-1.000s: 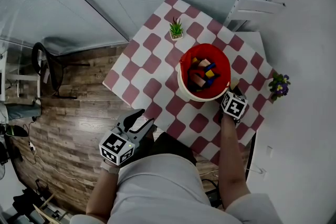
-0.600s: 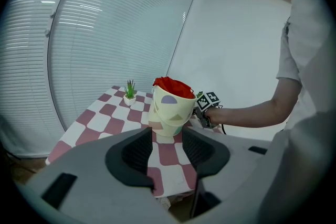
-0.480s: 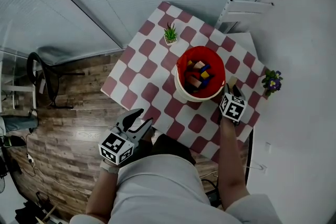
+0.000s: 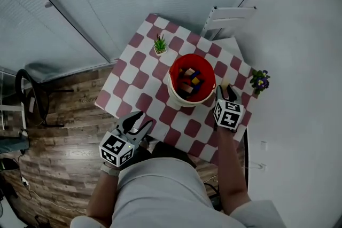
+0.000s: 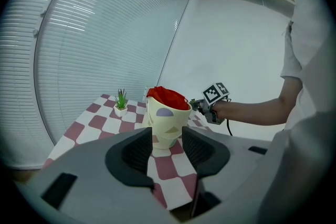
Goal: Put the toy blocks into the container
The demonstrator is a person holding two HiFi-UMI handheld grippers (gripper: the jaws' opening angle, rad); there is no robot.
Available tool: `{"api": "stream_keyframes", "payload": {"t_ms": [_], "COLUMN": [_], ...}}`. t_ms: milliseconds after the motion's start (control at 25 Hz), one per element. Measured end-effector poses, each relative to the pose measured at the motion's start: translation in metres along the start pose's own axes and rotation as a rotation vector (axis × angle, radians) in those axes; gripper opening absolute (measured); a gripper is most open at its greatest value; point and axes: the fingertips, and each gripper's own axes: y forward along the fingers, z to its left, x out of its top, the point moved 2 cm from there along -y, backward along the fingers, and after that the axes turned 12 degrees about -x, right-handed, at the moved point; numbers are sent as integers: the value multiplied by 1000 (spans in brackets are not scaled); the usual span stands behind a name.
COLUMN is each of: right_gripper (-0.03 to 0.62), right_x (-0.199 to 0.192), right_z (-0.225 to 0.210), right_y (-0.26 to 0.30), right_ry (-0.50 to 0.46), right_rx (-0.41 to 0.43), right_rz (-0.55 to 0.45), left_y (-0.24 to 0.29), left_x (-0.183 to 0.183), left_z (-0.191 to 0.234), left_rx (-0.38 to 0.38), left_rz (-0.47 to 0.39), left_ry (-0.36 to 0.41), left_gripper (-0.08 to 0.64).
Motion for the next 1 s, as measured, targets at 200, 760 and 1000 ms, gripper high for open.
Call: {"api": "stream_keyframes", "payload": {"t_ms": [200, 760, 1000], "right_gripper": [161, 161, 161], "right_x": [25, 60, 61], "right_z": [10, 75, 106], "right_y": [-24, -55, -53], "right_ry": [-25, -84, -126], "right_rx": [0, 116, 165], "right_rz": [-50, -87, -65], "left_y": [2, -9, -24], "left_x": [11, 20, 19], "left_z": [4, 21, 30], "left_rx": [-33, -58, -36], "left_rz": [-26, -61, -75], "left_ry": [20, 24, 8], "left_gripper": [156, 156, 156]}}
